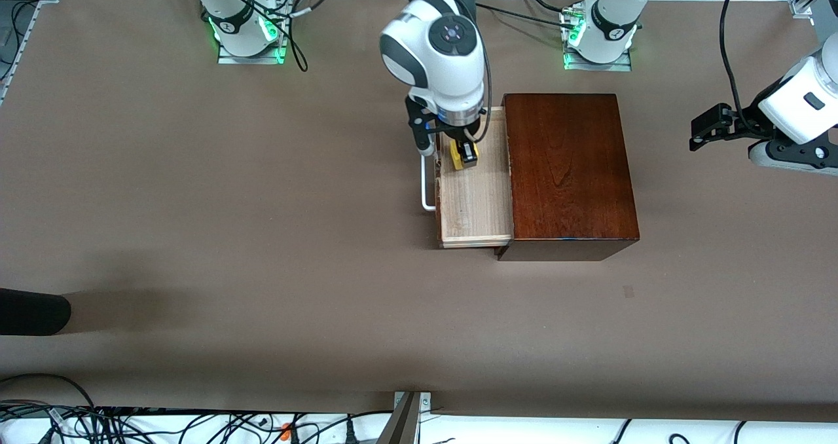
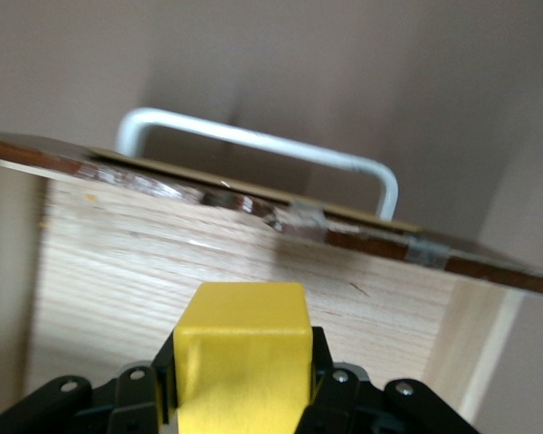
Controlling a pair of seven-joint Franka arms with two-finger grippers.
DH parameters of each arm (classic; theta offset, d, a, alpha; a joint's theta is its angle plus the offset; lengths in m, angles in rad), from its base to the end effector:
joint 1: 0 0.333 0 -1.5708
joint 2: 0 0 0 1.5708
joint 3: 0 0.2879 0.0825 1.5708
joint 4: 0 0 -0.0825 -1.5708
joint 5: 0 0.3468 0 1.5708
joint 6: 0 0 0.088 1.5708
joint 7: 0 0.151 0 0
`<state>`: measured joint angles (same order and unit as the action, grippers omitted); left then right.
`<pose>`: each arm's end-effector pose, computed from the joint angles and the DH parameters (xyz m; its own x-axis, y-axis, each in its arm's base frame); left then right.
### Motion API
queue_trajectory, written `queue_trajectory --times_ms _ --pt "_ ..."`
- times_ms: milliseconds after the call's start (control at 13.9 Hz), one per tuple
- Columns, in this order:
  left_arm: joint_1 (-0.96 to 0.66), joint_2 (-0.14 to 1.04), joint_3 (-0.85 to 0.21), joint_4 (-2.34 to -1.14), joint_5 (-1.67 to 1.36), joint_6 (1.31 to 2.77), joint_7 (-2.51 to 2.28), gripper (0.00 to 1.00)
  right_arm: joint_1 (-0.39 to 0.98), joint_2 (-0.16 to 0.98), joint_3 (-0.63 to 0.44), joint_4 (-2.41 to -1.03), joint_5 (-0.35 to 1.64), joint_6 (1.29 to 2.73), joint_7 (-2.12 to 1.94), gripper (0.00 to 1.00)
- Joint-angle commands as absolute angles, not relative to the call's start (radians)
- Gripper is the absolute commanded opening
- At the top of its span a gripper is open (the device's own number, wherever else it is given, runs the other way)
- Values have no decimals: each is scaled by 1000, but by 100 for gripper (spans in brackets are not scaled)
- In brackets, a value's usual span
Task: Open drawer, take yellow block, close drawer
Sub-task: 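Lower the right gripper and close it on the yellow cube, then lift the yellow cube out of the drawer with the right gripper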
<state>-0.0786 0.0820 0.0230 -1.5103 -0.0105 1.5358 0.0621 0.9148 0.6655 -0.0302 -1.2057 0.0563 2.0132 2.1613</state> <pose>0.5327 -0.0317 0.5325 0.9915 -0.1177 -0.0558 -0.1172 -0.9930 0.0121 0.4398 0.5534 0.3479 0.2812 -0.9536 -0.1080 -0.9575 -0.2712 -0.0980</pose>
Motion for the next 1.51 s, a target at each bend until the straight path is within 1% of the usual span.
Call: queue_trajectory --times_ms 0,289,433,649,866,1010,1154,1226,1370,1443 --pt "-84 72 32 -1508 -15 1532 75 100 853 572 -18 -1226 46 1930 1974 24" --pt "-95 83 32 -1505 -18 1535 80 100 746 525 -55 -1244 60 1835 1665 22" --pt "-94 83 32 -1484 -25 1534 81 100 674 506 -58 -1265 61 1790 1493 22" --pt "-103 83 31 -1457 -26 1532 74 100 569 460 -63 -1362 61 1778 1204 22" --pt "-110 81 12 -1451 -26 1532 72 100 432 439 -64 -1451 63 1787 874 20" --pt "-114 81 -32 -1448 -28 1532 69 100 353 440 -64 -1492 63 1795 687 20" --pt "-114 81 -105 -1416 -26 1532 64 100 318 440 -72 -1555 63 1796 498 19" --pt "-114 83 -147 -1407 -25 1532 64 100 313 439 -99 -1592 63 1815 420 19" --pt "-114 81 -219 -1401 -26 1534 64 100 313 427 -133 -1694 63 1912 289 19" --pt "-117 87 -257 -1399 -25 1537 66 100 313 419 -135 -1766 61 1998 275 19"
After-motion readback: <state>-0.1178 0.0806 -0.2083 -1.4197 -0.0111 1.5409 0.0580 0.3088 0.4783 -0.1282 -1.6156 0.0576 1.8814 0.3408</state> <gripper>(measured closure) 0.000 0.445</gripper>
